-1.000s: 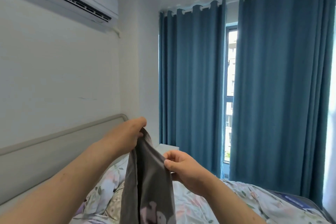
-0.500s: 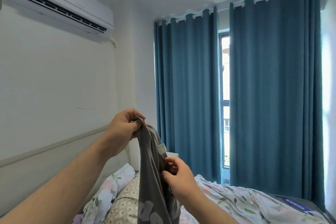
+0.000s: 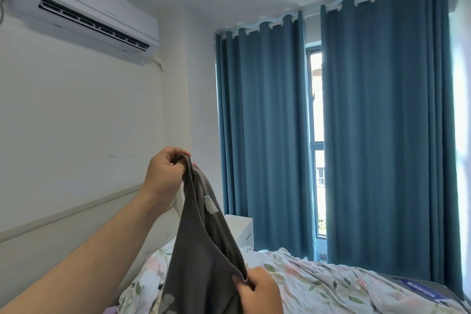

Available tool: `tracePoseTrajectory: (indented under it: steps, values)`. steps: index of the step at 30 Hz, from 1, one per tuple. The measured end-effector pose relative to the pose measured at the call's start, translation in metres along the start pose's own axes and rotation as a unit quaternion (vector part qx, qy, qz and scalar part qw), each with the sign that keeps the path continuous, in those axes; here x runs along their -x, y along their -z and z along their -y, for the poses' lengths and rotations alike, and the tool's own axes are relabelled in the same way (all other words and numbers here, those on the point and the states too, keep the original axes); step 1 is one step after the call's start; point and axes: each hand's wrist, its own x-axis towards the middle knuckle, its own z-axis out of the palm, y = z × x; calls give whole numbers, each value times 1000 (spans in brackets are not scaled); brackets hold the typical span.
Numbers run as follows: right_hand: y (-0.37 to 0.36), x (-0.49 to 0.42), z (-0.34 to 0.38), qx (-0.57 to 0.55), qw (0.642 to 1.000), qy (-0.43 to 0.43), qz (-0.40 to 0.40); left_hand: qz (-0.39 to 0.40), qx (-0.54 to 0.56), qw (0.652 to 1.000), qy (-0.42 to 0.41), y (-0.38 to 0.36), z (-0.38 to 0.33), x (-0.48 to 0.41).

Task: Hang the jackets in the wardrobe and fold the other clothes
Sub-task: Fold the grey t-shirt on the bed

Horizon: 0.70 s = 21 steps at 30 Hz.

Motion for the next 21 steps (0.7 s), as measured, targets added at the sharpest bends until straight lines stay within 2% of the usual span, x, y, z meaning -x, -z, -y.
tracePoseTrajectory:
  steps: [3,10,12,16,19,21]
  values:
    - [8,-16,7,-29,999,7,-11,-17,-20,1000,-11,6,4,-4]
    - [60,-84,51,-10,997,54,-62,-43,-21,999,5,38,6,-15]
    - [77,-104,68,-16,994,77,-76,-40,-60,997,11,49,6,-19]
    - [112,-134,104,19,984,152,-94,33,-141,988,57,67,1,-27]
    - [134,-153,134,78,970,204,-104,45,-274,958,69,71,0,-35]
    - [145,-162,155,127,963,219,-88,58,-298,948,91,70,-1,-39]
